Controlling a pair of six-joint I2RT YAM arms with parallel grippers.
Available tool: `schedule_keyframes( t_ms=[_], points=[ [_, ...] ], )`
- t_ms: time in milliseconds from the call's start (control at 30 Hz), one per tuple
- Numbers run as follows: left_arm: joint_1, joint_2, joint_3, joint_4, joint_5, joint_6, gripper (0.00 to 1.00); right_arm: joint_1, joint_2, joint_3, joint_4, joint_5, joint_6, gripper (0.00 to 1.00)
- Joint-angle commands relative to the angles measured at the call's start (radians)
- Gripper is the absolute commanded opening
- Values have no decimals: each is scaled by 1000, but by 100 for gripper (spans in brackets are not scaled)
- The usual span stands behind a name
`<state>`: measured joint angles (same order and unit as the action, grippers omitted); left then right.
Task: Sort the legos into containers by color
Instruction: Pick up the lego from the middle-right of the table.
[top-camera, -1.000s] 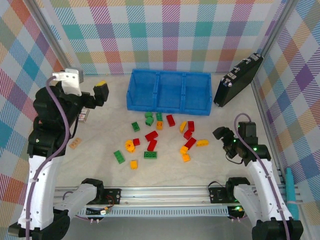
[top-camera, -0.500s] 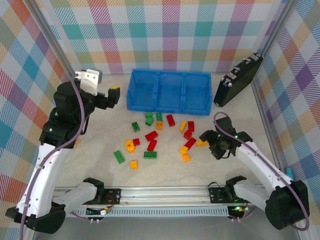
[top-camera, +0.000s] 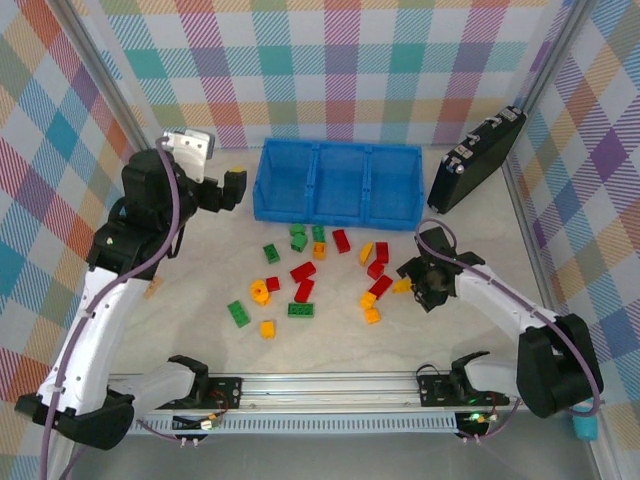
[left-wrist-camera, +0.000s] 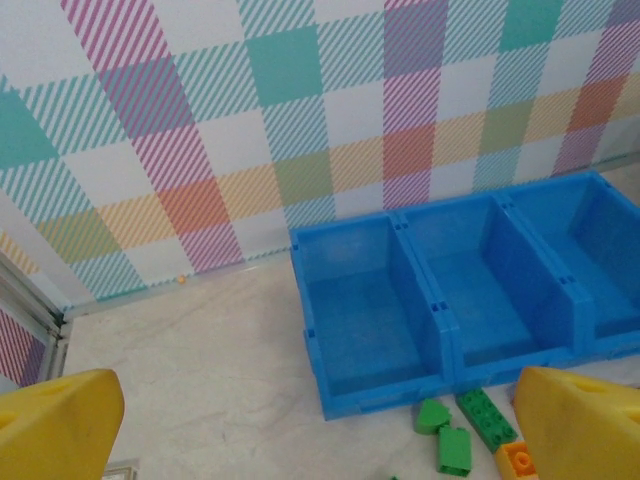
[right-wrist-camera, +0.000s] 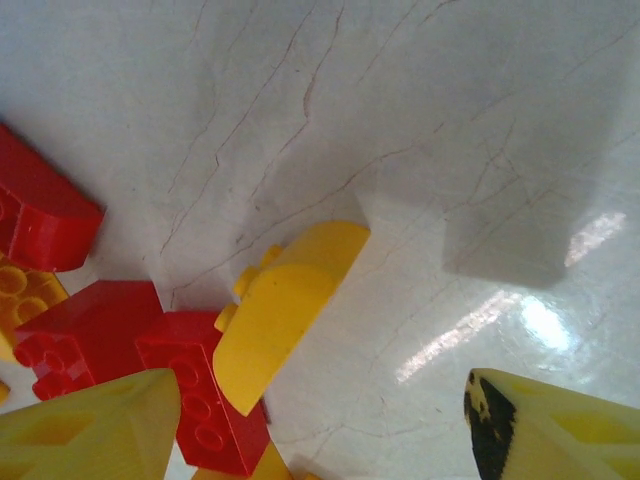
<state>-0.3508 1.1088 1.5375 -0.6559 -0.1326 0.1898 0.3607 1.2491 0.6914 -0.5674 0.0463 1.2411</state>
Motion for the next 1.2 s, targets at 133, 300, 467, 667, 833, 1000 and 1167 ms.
schedule_keyframes(
  t_ms=[133, 300, 467, 667, 833, 1000, 1167],
  points=[
    [-56, 78, 348, -220, 8, -101, 100, 6, 117, 14, 85, 21, -7, 71],
    [-105, 93, 416, -263, -32, -74, 100, 6, 178, -16, 157, 22, 3, 64],
    [-162, 107, 435, -290, -85, -53, 100, 6, 201, -25, 183, 55, -5, 47],
    [-161, 109, 393, -281, -67, -37, 100, 6, 209, 1, 177, 75, -35, 34],
    [-162, 100, 381, -277, -92, 7, 100, 6, 181, 59, 104, 98, -107, 29],
    [-162, 93, 381, -284, -67, 36, 100, 10, 104, 175, 30, 121, -359, 31],
    [-162, 89, 384, -302, -32, 59, 100, 11, 53, 370, -89, 166, -633, 30]
  ],
)
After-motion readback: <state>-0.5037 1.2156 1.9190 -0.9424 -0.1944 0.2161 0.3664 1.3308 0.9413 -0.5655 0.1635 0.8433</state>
